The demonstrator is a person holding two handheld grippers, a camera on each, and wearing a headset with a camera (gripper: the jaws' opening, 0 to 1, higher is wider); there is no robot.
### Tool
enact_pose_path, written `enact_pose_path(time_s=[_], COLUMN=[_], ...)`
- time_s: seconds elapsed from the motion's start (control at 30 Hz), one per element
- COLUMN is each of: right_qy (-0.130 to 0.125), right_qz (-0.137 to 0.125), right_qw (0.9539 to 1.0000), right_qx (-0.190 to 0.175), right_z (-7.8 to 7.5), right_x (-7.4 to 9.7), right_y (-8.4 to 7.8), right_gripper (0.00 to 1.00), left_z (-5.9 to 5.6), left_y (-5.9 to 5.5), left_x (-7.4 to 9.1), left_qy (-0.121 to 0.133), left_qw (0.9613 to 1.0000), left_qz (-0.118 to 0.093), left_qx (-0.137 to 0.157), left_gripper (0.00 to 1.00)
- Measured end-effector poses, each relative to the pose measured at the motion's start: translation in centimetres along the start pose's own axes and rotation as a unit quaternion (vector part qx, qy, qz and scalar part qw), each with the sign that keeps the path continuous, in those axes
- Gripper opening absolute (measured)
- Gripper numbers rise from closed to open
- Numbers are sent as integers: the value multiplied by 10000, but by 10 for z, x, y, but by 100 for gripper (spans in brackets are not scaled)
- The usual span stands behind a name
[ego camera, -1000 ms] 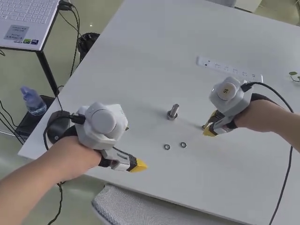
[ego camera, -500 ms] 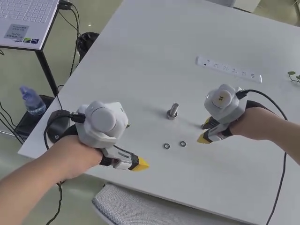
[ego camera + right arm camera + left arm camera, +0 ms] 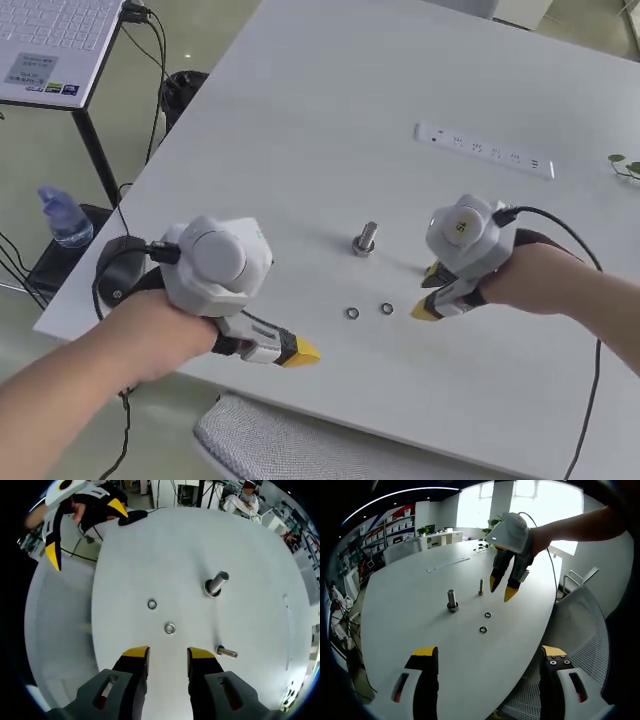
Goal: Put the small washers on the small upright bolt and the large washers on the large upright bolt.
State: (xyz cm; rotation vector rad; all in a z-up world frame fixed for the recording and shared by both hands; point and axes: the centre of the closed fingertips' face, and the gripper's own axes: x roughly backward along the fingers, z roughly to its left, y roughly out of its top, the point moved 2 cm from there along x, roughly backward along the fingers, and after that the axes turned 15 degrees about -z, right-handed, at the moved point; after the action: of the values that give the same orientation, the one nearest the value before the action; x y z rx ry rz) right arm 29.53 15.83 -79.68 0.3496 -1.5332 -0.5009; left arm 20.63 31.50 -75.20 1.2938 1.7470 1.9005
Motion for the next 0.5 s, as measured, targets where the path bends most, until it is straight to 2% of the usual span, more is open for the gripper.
enact_pose_path(time_s=[0.23,0.5], right_qy=[14,-33], right_qz=[-32,-97], right_qw=[10000,9999], right_qx=[19,-8], right_z=[2,-13], right_x=[-10,-26], right_y=[1,-2], right_gripper=[31,31], left_z=[0,1], left_y=[-3,-10], left_x=[0,-2], left_qy=[5,20], left_qw=[10000,10000], left_qz=[15,84], left_qx=[26,37], left_gripper=[86,92])
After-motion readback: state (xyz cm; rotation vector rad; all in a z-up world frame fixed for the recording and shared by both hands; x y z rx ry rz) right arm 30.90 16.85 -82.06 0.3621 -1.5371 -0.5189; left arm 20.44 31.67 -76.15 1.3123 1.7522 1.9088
